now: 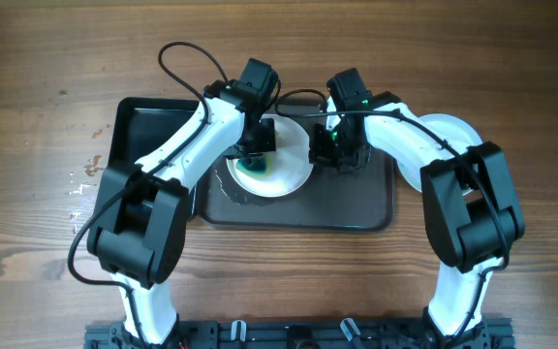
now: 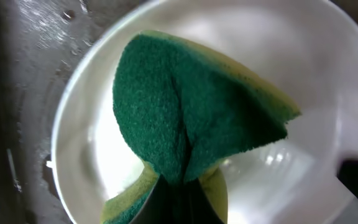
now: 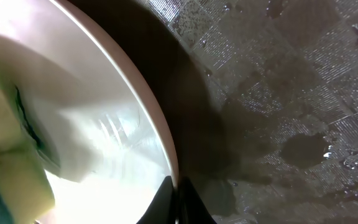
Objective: Clean dirty plates on tray and stack at the side
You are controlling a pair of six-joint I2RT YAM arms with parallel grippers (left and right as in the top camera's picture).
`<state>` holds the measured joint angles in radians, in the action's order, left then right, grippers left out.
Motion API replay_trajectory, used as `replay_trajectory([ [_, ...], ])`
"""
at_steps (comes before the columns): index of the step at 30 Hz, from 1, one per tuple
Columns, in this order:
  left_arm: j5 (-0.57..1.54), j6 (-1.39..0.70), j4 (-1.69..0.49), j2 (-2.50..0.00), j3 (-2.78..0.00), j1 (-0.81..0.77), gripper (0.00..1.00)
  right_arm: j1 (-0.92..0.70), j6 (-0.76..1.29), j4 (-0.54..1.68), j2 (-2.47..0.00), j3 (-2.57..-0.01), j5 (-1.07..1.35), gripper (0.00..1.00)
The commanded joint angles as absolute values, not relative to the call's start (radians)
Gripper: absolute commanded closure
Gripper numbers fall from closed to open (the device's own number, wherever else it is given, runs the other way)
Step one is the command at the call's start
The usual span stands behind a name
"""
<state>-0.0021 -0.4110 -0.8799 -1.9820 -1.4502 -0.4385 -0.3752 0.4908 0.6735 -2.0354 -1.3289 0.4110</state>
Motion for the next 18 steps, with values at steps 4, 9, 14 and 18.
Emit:
replay_trajectory([
  [4,-0.114,-0.458,-0.795,-2.019,-1.393,-0.436,0.96,-0.379,0.498,0.673,-2.038,-1.304,0.412,0.96],
  [9,0.144,-0.371,-0.776,-2.056,-1.393,-0.452,0.96,-0.379,0.498,0.673,-2.038,-1.304,0.412,0.96],
  [14,0.422,-0.28,-0.694,-2.056,-1.393,-0.456,0.96,-0.379,0.497,0.673,-2.038,-1.304,0.412,0.96],
  [18,0.125,-0.389,-0.677,-2.056,-1.393,-0.427,0.96,-0.379,0.496,0.674,-2.038,-1.304,0.412,0.96],
])
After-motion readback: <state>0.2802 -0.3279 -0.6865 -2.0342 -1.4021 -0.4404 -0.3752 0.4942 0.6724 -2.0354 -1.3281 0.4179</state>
